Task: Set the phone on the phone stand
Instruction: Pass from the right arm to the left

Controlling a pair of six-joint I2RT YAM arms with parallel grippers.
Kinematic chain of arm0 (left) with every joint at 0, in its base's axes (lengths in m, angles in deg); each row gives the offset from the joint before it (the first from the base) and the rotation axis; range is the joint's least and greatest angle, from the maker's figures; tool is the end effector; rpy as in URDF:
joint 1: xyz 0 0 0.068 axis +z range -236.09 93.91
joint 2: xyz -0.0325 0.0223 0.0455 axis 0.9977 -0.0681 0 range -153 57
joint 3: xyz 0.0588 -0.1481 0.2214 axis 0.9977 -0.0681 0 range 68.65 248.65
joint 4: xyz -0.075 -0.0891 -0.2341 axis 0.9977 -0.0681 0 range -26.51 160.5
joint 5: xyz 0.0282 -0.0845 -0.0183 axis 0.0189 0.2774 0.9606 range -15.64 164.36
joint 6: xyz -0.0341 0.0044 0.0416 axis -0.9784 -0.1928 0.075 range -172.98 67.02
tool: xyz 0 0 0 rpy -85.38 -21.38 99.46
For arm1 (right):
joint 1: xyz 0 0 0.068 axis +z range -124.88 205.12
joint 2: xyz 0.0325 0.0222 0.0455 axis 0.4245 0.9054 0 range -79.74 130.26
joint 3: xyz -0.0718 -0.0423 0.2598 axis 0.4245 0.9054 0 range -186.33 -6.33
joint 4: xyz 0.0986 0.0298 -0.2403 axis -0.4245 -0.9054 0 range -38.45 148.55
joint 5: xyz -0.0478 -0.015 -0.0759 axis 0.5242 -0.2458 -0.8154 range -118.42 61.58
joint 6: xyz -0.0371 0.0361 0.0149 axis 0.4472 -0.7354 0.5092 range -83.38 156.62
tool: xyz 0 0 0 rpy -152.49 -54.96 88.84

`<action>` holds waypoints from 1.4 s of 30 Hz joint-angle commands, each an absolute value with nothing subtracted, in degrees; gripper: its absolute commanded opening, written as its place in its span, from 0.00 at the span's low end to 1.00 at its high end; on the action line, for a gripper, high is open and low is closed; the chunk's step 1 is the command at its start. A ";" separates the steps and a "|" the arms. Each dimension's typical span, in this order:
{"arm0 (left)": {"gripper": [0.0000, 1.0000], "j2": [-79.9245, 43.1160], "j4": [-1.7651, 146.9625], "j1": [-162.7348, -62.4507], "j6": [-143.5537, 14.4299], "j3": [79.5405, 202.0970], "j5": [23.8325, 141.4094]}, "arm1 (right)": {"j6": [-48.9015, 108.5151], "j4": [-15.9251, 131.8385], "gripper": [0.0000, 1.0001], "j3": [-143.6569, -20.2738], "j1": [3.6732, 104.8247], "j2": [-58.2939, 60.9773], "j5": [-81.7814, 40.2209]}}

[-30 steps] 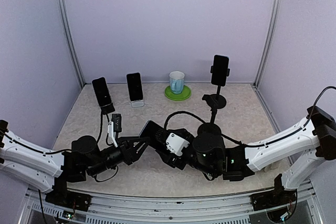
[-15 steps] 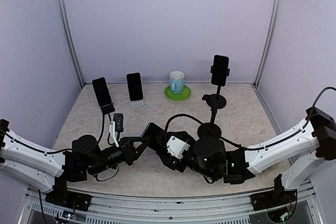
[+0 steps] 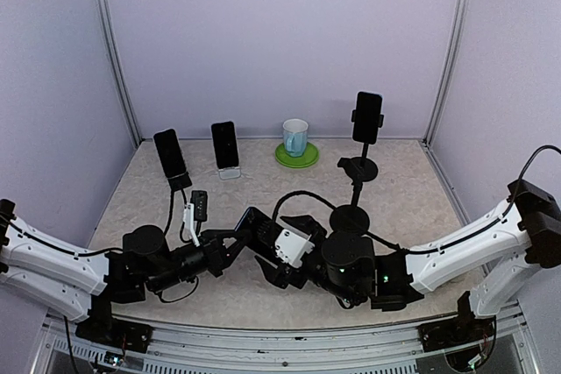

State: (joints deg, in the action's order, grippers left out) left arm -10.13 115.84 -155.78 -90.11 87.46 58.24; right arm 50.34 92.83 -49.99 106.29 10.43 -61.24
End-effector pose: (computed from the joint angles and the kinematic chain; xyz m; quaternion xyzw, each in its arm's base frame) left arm 0.0904 -0.2154 0.2080 0.1086 0.7163 -0.4867 0.4880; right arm 0.0703 0.3275 0.2191 -0.4301 0.6356 0.1515 0.6229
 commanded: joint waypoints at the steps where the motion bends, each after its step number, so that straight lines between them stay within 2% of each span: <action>1: 0.00 -9.05 118.03 -155.52 -90.26 88.69 57.79 | 50.76 94.64 0.94 -51.59 106.97 10.40 -60.20; 3: 0.00 -8.90 117.95 -155.45 -90.19 88.73 57.86 | 50.57 94.01 1.00 -51.55 106.93 9.87 -59.02; 8: 0.00 -7.24 115.99 -155.44 -88.86 88.46 58.44 | 50.01 88.76 1.00 -51.60 106.75 4.98 -53.35; 18: 0.00 1.87 105.36 -155.42 -82.16 87.84 64.51 | 40.96 63.52 1.00 -56.89 96.38 -8.69 -16.51; 27: 0.00 4.47 94.54 -156.75 -76.94 91.35 71.71 | 41.95 48.24 0.96 -62.90 93.37 -8.18 -4.30; 30: 0.00 3.84 92.74 -158.25 -75.55 92.50 72.05 | 41.75 47.79 0.94 -63.01 92.82 -7.28 -0.65; 42: 0.00 -0.39 90.34 -162.75 -70.24 96.63 74.28 | 40.28 48.24 0.89 -63.64 91.91 -2.53 1.10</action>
